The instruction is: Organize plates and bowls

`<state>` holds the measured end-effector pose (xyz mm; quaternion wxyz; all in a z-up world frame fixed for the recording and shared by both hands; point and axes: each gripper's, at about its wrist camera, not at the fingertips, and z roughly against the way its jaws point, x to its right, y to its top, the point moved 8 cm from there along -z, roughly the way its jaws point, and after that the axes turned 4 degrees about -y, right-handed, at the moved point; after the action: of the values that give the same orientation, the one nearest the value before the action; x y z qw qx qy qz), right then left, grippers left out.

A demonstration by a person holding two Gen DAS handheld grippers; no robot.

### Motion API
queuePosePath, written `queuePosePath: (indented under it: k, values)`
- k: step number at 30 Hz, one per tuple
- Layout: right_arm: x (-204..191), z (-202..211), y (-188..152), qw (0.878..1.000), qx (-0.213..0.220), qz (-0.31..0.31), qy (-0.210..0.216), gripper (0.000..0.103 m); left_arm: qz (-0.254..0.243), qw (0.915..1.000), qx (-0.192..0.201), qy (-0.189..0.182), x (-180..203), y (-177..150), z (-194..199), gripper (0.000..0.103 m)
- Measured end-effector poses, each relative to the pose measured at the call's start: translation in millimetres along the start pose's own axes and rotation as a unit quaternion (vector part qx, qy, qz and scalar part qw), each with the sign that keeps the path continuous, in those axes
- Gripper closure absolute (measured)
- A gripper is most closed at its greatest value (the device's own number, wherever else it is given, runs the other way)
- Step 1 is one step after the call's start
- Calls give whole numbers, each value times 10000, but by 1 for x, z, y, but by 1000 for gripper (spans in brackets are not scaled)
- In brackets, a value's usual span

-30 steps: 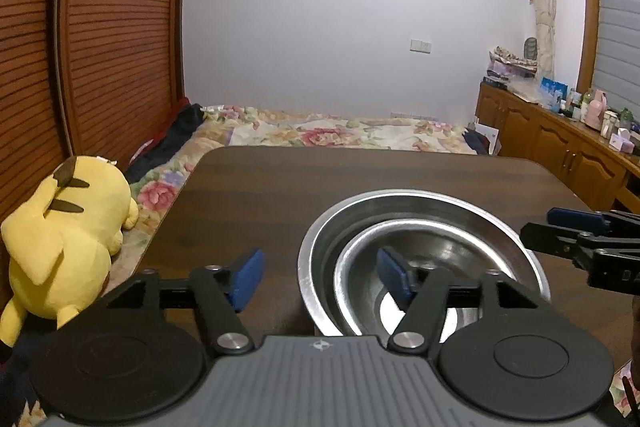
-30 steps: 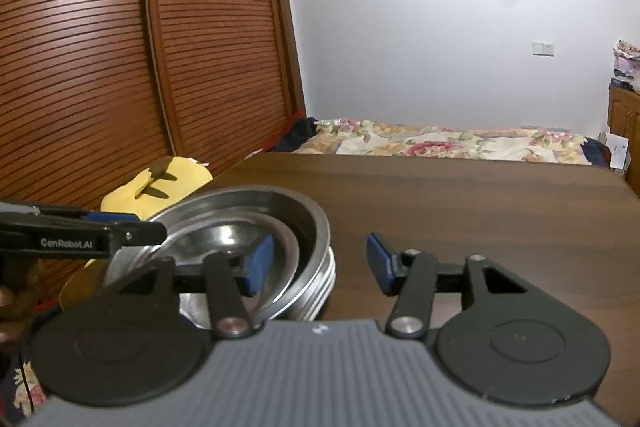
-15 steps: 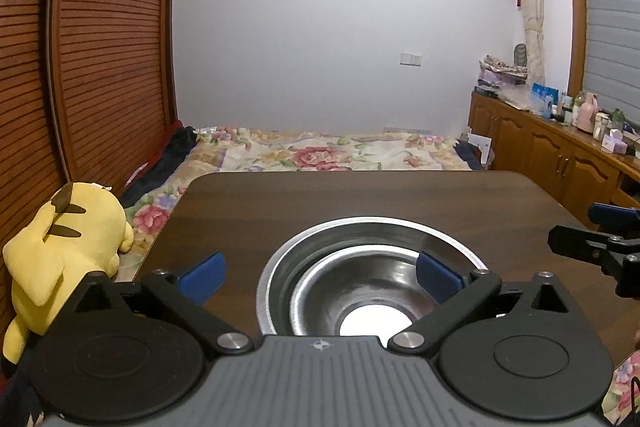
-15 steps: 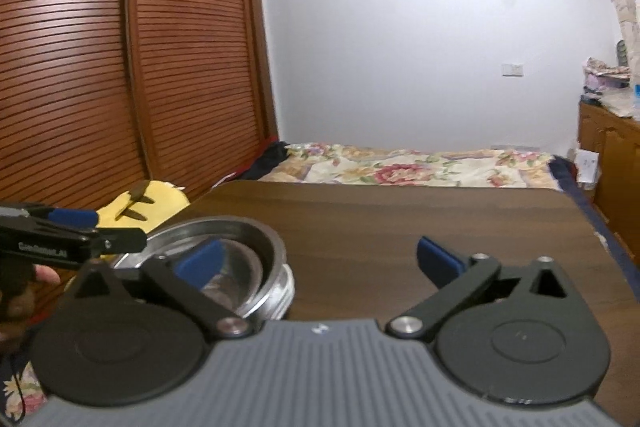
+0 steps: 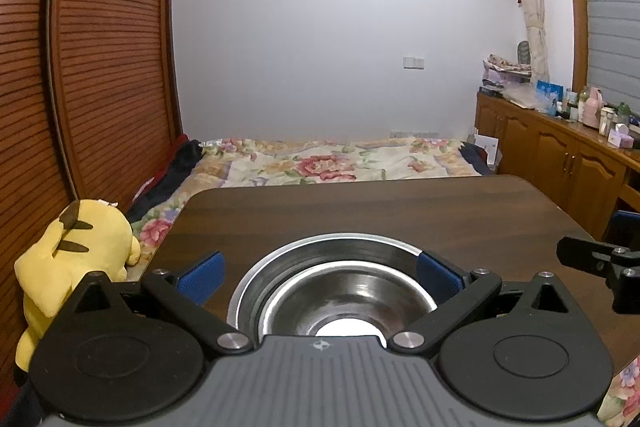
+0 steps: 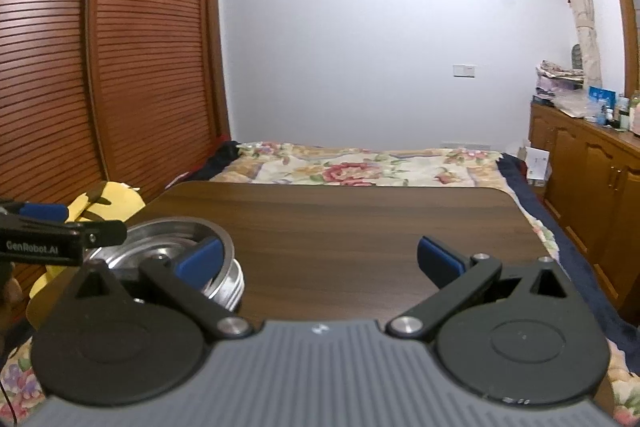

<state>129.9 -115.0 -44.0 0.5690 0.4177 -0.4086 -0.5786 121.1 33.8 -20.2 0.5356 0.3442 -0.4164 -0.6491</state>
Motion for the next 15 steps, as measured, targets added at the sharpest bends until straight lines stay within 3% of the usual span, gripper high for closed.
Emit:
queuePosePath:
  k: [9, 15]
  values:
    - [4, 10, 2, 9993, -68, 40, -376, 0, -86, 10000, 37, 11, 13, 2, 12, 0]
    - [9, 17, 2, 9994, -85, 3, -333, 0, -102, 9999, 39, 68, 16, 1, 23, 0]
